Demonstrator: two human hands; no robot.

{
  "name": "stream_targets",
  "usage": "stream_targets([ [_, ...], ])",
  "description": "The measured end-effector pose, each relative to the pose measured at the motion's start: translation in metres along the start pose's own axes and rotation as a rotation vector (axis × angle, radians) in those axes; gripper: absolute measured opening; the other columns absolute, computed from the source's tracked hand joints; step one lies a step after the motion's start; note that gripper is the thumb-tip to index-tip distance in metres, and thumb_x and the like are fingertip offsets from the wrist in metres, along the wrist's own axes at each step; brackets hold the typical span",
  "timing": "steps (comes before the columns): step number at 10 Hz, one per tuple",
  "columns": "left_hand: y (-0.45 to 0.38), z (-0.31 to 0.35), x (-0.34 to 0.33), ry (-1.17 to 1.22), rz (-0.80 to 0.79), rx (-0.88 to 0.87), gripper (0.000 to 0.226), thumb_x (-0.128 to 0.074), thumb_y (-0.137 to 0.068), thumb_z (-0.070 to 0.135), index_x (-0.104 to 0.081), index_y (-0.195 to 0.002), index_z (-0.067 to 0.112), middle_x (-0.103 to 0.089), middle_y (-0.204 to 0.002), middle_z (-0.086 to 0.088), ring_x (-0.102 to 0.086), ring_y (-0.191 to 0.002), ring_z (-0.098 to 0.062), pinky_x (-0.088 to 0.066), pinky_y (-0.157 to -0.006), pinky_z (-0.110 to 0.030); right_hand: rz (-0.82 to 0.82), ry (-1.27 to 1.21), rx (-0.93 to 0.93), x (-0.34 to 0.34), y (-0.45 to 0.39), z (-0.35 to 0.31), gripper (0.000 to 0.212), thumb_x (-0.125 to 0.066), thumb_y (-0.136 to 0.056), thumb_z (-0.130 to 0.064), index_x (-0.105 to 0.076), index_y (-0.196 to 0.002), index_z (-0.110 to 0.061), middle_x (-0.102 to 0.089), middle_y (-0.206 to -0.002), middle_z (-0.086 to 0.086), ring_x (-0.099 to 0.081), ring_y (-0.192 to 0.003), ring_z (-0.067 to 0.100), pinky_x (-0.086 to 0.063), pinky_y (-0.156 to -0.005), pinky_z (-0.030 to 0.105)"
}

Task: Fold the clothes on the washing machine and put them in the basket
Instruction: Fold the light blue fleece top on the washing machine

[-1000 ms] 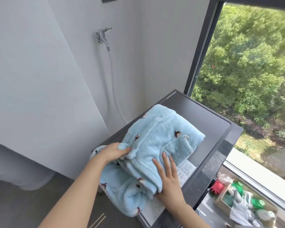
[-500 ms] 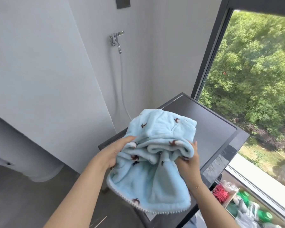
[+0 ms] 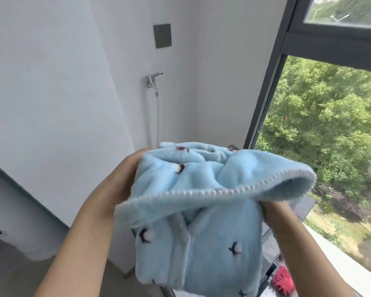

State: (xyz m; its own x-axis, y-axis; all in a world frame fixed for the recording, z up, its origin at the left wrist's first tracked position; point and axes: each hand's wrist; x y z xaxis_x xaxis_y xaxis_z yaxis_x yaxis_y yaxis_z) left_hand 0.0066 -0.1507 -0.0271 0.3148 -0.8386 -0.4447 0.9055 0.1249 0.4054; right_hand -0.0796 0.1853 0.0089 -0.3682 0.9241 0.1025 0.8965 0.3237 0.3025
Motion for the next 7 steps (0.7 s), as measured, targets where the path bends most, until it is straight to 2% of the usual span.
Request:
stream_targets([
  [1,0.019,-0.007,-0.023,0.099,0.161,0.023,0.039,-0.058,-0.09,0.015,-0.058,-0.123,-0.005,-0.056,-0.128,-0.03,-0.06,-0.112,-0.04,-0.054,-0.091,-0.046,-0.288,-0.199,-0.016,-0.02,-0.026,0.007,0.019,-0.049,-0.097,-0.005,-0.06,-0.082,-0.006,-0.067,-0.078,0.011,-0.066,-0.062,0.01,-0.053,-0.056,0.023],
  [2,0.017,-0.048,-0.033,0.142,0.303,0.088,0.036,-0.046,-0.096,0.018,-0.066,-0.1,-0.011,-0.067,-0.098,-0.032,-0.07,-0.077,-0.038,-0.059,-0.067,-0.038,-0.315,0.065,-0.163,-0.037,-0.069,0.048,0.018,-0.057,-0.096,-0.023,-0.064,-0.105,-0.009,-0.07,-0.101,0.01,-0.067,-0.088,0.017,-0.054,-0.071,0.028],
  [3,0.001,-0.09,-0.025,0.251,0.478,0.16,0.038,-0.04,-0.1,0.026,-0.057,-0.109,-0.007,-0.07,-0.086,-0.025,-0.07,-0.068,-0.03,-0.059,-0.062,-0.031,-0.144,0.186,-0.36,-0.045,-0.098,0.094,0.047,-0.064,-0.084,-0.045,-0.066,-0.108,-0.005,-0.071,-0.103,0.009,-0.067,-0.088,0.02,-0.053,-0.071,0.03],
  [4,-0.009,-0.114,-0.012,0.225,0.601,0.104,0.024,-0.045,-0.1,0.018,-0.062,-0.1,0.001,-0.066,-0.085,-0.016,-0.063,-0.076,-0.023,-0.052,-0.072,-0.029,-0.085,0.094,-0.382,-0.044,-0.114,0.119,0.046,-0.061,-0.083,-0.051,-0.069,-0.091,-0.006,-0.073,-0.088,0.003,-0.069,-0.082,0.021,-0.056,-0.08,0.036],
  [5,-0.006,-0.129,-0.011,0.07,0.56,0.084,0.023,-0.054,-0.096,0.022,-0.069,-0.101,0.005,-0.071,-0.096,-0.017,-0.065,-0.085,-0.025,-0.048,-0.076,-0.035,0.015,0.145,-0.214,-0.045,-0.101,0.123,0.036,-0.056,-0.084,-0.046,-0.047,-0.072,-0.013,-0.05,-0.071,-0.001,-0.047,-0.062,0.017,-0.04,-0.063,0.033],
  [6,-0.012,-0.13,-0.01,0.071,0.522,0.048,0.023,-0.053,-0.097,0.018,-0.065,-0.111,0.004,-0.069,-0.108,-0.023,-0.065,-0.088,-0.029,-0.046,-0.072,-0.035,0.22,0.258,0.038,-0.043,-0.089,0.125,0.008,-0.059,-0.09,-0.028,-0.058,-0.093,-0.02,-0.05,-0.095,-0.006,-0.051,-0.087,0.015,-0.04,-0.078,0.032],
  [7,-0.022,-0.122,-0.013,0.176,0.547,0.092,0.026,-0.04,-0.102,0.02,-0.064,-0.107,0.009,-0.07,-0.103,-0.014,-0.072,-0.076,-0.018,-0.054,-0.064,-0.03,0.111,0.337,0.093,-0.046,-0.091,0.112,0.008,-0.06,-0.092,-0.036,-0.061,-0.096,-0.029,-0.055,-0.101,-0.01,-0.055,-0.09,0.006,-0.041,-0.072,0.024],
])
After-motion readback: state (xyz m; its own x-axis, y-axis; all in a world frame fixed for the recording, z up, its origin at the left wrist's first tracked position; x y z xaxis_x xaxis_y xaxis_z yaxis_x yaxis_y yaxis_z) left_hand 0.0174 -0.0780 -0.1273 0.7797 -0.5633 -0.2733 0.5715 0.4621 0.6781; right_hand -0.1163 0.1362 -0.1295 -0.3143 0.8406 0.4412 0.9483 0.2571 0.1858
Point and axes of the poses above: each hand's wrist, its own y-axis away from the middle knuckle, its own x-axis out of the back of the hand, z = x × y
